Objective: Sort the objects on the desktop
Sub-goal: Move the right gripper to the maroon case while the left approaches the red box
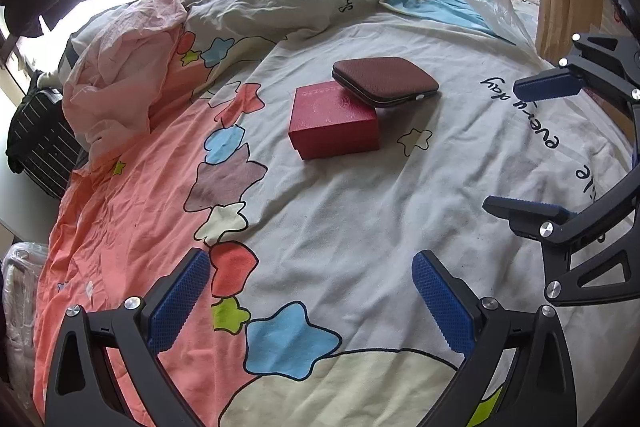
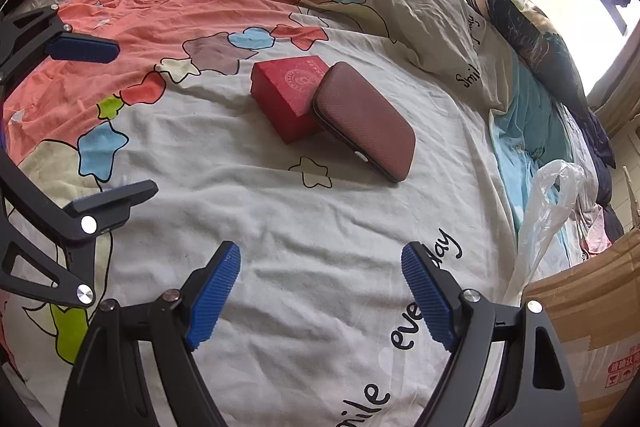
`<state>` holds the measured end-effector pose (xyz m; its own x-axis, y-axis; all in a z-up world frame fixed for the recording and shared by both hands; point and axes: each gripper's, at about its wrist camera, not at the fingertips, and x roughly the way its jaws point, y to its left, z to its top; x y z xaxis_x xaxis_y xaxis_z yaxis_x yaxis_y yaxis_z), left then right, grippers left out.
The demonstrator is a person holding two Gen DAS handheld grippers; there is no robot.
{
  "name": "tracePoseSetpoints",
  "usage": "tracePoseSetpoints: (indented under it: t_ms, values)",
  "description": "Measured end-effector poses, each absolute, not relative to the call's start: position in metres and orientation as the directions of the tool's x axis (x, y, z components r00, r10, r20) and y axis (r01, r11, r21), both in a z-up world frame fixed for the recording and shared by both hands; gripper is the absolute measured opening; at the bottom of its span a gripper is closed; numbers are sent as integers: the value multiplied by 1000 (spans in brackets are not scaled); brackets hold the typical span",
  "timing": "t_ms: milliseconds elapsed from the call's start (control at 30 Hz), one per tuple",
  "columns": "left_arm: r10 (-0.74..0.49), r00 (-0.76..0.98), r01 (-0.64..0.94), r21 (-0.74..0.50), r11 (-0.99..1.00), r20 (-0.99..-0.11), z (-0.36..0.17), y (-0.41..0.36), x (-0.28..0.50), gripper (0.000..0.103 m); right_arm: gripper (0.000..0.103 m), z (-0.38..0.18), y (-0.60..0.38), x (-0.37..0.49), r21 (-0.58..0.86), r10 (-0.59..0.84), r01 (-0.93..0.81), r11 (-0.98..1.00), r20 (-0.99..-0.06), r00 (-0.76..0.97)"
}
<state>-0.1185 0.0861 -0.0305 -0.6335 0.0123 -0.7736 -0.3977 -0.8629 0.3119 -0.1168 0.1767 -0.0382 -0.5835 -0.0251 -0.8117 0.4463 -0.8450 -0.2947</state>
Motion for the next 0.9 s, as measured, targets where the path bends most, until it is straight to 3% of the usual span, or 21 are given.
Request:
tracePoseSetpoints:
  t_ms: [600,900]
  values:
    - [-3,-621,-418,334,-845,-784,-41,88,-132,103,80,-38,171,-131,-352,-32,468,-811,-771,-636]
    - [45,-617,-422,282,-861,-786,-38,104,-158,103,80,-46,178,-150,-410,-25,489,-770,-746,-665]
